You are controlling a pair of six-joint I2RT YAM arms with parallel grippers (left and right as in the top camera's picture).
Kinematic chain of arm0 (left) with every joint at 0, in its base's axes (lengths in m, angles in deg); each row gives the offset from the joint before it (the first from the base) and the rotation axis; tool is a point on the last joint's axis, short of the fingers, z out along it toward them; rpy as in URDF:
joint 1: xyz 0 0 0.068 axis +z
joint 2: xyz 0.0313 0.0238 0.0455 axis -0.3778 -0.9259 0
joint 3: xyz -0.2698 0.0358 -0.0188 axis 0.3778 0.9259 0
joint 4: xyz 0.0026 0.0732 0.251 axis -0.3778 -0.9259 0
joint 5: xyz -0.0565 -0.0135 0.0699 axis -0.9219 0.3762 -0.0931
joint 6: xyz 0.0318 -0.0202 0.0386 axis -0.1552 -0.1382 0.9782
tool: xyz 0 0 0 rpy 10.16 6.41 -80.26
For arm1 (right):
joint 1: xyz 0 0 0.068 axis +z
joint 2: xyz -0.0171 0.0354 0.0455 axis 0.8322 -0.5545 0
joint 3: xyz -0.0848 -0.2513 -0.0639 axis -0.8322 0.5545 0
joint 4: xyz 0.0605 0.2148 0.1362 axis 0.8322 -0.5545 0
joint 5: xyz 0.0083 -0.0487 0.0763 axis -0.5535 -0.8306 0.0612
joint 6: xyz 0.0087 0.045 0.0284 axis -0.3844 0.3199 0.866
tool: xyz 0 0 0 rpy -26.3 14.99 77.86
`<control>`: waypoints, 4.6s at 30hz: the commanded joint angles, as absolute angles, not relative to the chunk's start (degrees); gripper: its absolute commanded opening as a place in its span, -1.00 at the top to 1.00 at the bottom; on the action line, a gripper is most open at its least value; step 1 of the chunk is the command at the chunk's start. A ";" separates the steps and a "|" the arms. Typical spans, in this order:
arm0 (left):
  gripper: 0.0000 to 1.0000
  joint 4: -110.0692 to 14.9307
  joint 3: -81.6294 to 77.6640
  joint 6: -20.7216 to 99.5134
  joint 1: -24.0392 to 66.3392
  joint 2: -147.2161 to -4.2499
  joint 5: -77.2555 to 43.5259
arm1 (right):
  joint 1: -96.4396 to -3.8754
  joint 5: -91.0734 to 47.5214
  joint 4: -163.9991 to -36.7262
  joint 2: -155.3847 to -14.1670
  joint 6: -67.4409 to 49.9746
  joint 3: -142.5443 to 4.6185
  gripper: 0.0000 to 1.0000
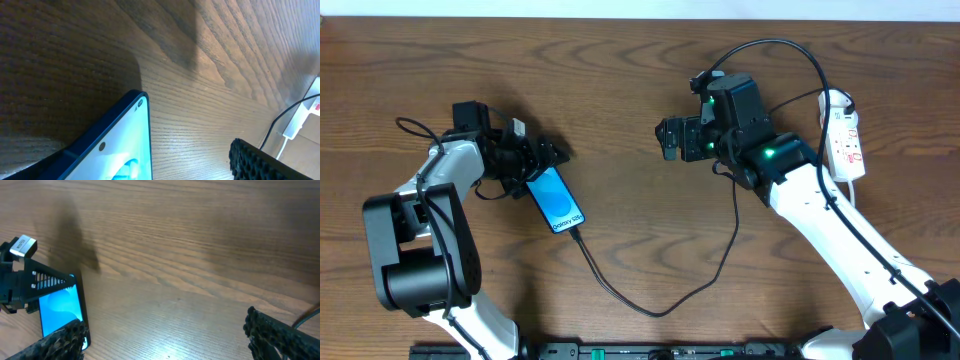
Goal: Plug charger to phone and switch on socket
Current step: 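Open the left gripper to release the phone flat on the table, then raise the left gripper and move the right gripper to the power strip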
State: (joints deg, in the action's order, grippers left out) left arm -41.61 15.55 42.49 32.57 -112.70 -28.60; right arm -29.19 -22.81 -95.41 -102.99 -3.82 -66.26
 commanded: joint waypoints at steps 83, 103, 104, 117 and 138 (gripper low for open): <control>-0.79 -51.73 18.06 51.76 32.68 -88.20 -9.06 | -28.86 -23.91 -96.55 -102.12 -5.56 -66.74 -0.99; -0.79 -54.44 18.04 61.90 19.50 -73.73 4.40 | -28.86 -23.91 -96.99 -102.12 -5.56 -66.74 -0.99; -0.79 -54.47 18.04 61.90 19.50 -73.75 4.40 | -28.86 -23.91 -97.16 -102.12 -5.56 -66.74 -0.99; -0.79 -54.49 18.04 61.90 19.50 -73.75 4.40 | -31.26 -16.10 -100.72 -102.12 -9.43 -68.23 -0.98; -0.79 -54.47 18.04 61.90 19.50 -73.75 4.40 | -69.12 -8.21 -121.64 -102.64 -26.37 -81.50 -0.99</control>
State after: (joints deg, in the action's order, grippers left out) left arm -54.47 18.06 60.98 19.67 -74.15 3.64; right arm -63.96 -8.80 -121.38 -102.97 -21.85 -80.16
